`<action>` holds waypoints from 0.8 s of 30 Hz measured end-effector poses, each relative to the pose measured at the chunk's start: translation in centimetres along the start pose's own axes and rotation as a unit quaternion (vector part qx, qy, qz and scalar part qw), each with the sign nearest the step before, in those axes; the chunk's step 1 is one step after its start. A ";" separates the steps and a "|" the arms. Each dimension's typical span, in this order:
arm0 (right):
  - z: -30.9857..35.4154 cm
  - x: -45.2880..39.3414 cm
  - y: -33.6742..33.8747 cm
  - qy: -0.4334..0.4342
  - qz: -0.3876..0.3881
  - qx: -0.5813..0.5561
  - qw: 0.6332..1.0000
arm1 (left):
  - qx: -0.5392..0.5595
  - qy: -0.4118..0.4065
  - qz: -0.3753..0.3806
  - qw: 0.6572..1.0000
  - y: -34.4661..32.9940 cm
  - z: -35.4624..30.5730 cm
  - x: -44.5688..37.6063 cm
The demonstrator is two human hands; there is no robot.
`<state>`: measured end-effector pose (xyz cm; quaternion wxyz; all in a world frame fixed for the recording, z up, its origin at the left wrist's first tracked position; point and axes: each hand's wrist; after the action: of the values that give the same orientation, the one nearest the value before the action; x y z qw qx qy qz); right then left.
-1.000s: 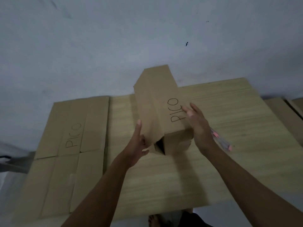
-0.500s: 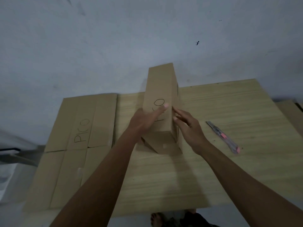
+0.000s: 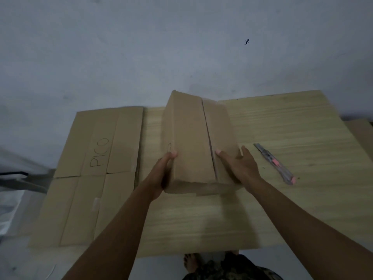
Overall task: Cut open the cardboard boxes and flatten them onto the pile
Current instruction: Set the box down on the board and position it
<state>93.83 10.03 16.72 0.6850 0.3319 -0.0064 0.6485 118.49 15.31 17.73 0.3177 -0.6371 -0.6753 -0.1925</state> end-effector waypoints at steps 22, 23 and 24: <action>-4.0 -1.8 4.7 0.065 -0.128 0.125 0.982 | -0.547 -0.360 -0.244 0.715 -7.9 -1.7 -9.2; -3.9 -2.6 5.2 0.068 -0.152 0.134 0.977 | -0.552 -0.359 -0.249 0.710 -8.4 -2.3 -9.8; -3.9 -3.5 5.8 0.066 -0.168 0.151 0.972 | -0.557 -0.357 -0.252 0.706 -9.0 -3.0 -10.4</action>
<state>86.45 8.36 14.67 0.7249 0.3849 0.1927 0.5378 110.07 4.64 14.21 -0.4205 -0.5251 -0.6437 -0.3648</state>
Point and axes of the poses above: each hand's wrist, its own x-axis away from the middle knuckle, its own y-axis out of the back of the hand, z = x × y, and after that the axes turned 4 degrees about y, right-handed
